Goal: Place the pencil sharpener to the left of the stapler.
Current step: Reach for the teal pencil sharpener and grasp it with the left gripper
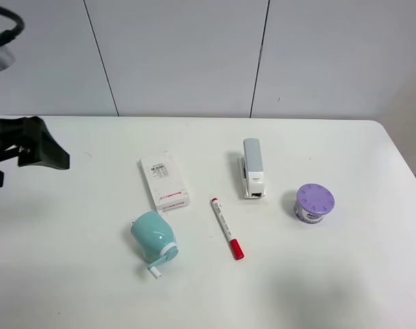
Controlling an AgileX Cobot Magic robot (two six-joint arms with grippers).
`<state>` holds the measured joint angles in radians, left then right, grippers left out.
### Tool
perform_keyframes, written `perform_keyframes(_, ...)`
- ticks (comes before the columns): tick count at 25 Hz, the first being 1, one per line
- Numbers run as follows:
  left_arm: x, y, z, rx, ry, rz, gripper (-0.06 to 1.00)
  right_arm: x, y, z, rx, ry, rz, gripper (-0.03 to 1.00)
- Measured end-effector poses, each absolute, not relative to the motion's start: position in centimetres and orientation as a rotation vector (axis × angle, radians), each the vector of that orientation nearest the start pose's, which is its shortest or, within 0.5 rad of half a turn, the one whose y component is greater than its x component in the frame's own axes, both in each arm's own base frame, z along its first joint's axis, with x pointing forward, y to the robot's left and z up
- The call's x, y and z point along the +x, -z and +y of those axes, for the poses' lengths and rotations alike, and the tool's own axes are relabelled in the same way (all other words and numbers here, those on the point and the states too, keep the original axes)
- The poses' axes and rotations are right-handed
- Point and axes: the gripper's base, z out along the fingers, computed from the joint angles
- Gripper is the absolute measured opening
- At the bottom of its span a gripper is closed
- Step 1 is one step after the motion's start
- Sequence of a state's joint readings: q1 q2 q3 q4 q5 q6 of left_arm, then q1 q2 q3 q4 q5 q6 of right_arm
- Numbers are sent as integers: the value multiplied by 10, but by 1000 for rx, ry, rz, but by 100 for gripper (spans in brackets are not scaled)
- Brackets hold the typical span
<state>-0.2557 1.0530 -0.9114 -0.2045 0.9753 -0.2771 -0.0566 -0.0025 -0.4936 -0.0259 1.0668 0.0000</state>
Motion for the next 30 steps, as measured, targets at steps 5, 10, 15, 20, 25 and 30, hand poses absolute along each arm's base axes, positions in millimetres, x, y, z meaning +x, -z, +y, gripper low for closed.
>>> perform_keyframes(5, 203, -312, -97, -149, 512, 2695, 99, -5, -275, -2, 59, 66, 2054, 99)
perform_keyframes(10, 204, -296, -119, -151, 464, 2775, 99, -5, -275, -2, 59, 66, 2054, 99)
perform_keyframes(15, 194, -295, -140, -89, 492, 2776, 99, -5, -275, -2, 59, 66, 2054, 99)
perform_keyframes(20, 186, -292, -159, -53, 535, 2782, 99, -5, -275, -2, 59, 66, 2054, 99)
perform_keyframes(25, 194, -270, -175, -133, 506, 2852, 99, -5, -275, -2, 59, 66, 2054, 99)
perform_keyframes(30, 209, -236, -187, -307, 404, 2929, 99, -5, -275, -2, 59, 66, 2054, 99)
